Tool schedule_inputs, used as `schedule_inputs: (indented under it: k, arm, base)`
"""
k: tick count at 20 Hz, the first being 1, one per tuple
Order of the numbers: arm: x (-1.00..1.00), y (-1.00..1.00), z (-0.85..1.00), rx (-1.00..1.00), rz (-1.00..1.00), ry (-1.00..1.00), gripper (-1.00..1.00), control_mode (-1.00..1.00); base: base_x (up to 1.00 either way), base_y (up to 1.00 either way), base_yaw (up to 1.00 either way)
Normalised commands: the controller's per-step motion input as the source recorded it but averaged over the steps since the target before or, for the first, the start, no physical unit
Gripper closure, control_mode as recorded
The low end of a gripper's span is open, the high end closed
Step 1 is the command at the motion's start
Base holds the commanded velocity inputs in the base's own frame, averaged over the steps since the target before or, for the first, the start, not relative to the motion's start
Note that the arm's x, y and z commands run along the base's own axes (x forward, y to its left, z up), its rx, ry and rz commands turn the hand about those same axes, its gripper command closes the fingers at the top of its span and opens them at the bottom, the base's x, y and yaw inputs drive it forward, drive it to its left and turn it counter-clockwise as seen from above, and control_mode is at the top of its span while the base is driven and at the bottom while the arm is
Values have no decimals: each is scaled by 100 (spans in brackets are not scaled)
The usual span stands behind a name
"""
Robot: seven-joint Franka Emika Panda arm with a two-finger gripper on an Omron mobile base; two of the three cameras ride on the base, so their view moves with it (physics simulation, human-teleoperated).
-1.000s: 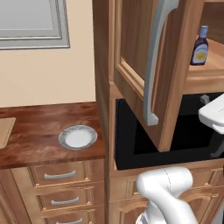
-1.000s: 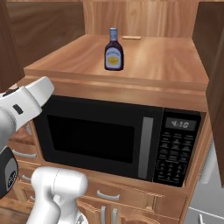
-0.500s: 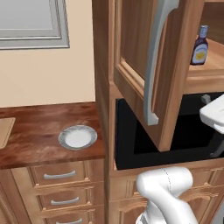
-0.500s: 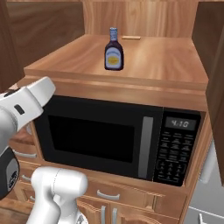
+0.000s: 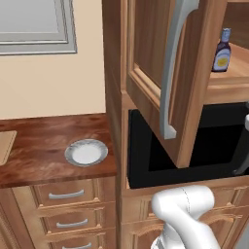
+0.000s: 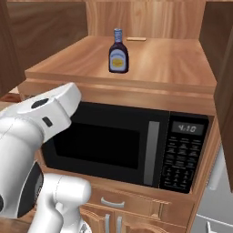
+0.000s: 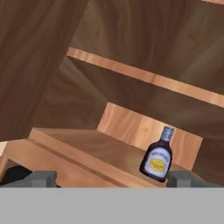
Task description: Pick the shrimp from the plate and place it on the cutting board. Then pick the condiment bottle from the cabinet and place it next to the cutting board.
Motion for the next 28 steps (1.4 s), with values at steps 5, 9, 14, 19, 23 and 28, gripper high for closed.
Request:
schedule_inputs:
  k: [5, 9, 14, 19, 23, 28]
  arm:
    - [0, -22, 0, 16, 0, -22, -100, -100]
    - [0, -10, 0, 18, 0, -28, -100, -100]
    - [7, -1, 0, 16, 0, -22, -100, -100]
    - [28, 0, 0, 9, 0, -9, -100, -100]
    - [44, 0, 0, 0, 0, 0, -100, -100]
    - [48, -7, 0, 0, 0, 0, -100, -100]
  base:
    - [0, 0, 0]
    - [0, 0, 0]
    - [0, 0, 0]
    - [0, 0, 0]
    - [0, 0, 0]
    - [0, 0, 0]
